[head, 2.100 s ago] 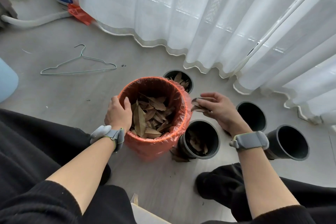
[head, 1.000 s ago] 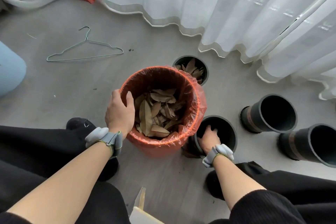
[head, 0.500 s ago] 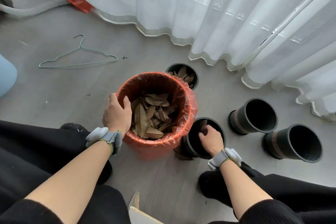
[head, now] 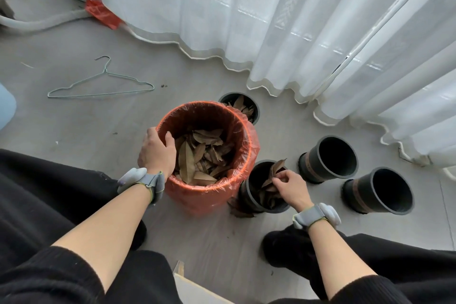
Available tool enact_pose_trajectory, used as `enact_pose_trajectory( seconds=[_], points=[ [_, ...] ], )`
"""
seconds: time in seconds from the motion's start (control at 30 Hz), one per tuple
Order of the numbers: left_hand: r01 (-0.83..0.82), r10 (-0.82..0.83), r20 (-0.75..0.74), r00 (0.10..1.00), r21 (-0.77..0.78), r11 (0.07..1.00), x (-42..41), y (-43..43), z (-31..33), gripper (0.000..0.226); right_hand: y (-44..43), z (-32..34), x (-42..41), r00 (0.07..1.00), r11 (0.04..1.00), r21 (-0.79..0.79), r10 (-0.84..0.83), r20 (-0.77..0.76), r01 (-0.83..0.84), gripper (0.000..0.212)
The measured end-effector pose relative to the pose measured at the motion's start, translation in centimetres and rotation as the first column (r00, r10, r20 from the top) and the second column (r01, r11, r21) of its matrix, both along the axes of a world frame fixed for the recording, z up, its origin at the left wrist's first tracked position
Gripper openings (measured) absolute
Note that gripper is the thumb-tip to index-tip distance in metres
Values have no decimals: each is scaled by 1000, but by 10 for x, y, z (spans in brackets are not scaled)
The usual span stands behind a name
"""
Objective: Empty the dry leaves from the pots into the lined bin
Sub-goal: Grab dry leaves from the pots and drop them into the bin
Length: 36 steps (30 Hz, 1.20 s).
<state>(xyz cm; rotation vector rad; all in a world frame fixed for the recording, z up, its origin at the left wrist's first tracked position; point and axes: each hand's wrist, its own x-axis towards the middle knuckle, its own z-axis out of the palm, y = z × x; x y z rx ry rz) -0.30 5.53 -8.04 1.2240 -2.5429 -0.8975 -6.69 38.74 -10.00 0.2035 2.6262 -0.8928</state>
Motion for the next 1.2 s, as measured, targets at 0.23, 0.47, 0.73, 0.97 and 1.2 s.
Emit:
enact_pose_trajectory(
  seconds=[0.23,0.47,0.73,0.97,1.2],
  points=[
    [-18,18,-2,1000,-5,1000,0,-1,-2,37,2,25,-21,998,990,-137,-47,-52,39,5],
    [-16,16,-4,1000,-8,1000,0,0,-2,38,-27,108,-46,964,916,-401,-130,-232,27,7],
    [6,-6,-12,1000,3,1000,1,1,2,39,-118,139,-22,919,843,-455,107,-380,-287,6],
    [12,-12,-5,1000,24,1000,3,2,7,40,-119,92,-20,905,936,-234,155,-397,-263,17],
    [-5,6,-33,999,27,1000,2,4,7,37,-39,21,-33,990,975,210,39,136,-68,23]
  ],
)
